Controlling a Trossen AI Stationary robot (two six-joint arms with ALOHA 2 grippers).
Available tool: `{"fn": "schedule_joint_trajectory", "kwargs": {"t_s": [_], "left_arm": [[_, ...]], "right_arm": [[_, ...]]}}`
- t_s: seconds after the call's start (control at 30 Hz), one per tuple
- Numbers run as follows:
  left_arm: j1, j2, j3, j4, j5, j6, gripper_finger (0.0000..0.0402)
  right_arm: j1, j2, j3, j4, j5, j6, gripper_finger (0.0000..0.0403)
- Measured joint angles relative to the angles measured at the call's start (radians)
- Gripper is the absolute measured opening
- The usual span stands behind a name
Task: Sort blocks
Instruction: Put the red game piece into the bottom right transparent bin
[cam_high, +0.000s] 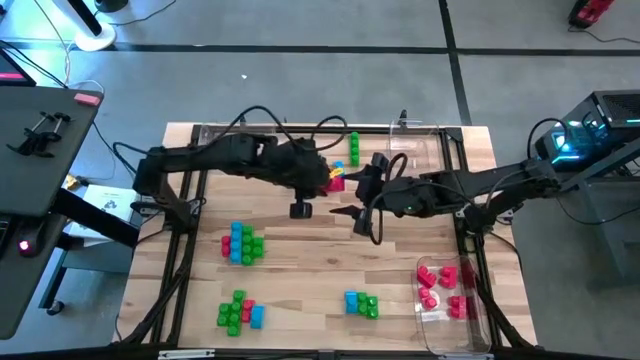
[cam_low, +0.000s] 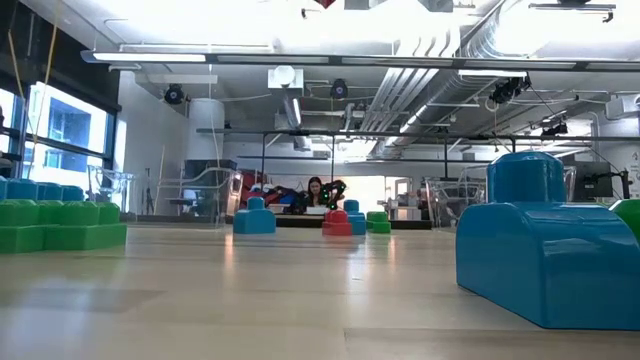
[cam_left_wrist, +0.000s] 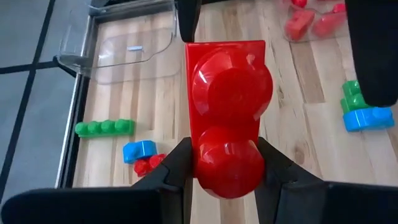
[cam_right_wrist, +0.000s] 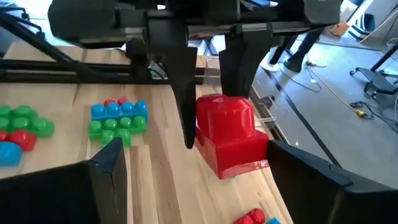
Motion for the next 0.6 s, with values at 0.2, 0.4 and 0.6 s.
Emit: {"fn": "schedule_joint_trajectory", "kwargs": {"t_s": [0.2, 0.4, 0.6], "left_arm": [[-0.009, 0.028, 0.001, 0.009, 0.042, 0.035, 0.0081], [-0.035, 0.021, 0.002, -0.010, 0.030, 0.058, 0.0081], [-0.049, 0.022, 0.002, -0.018, 0.046, 0.109, 0.0081]], "right_arm": [[-0.004, 0.005, 0.000, -0.041, 0.000, -0.004, 0.0195], [-0.026, 0.005, 0.000, -0.042, -0.042, 0.000, 0.0127], [-0.027, 0.010, 0.000, -0.071, -0.147, -0.066, 0.0136]]}}
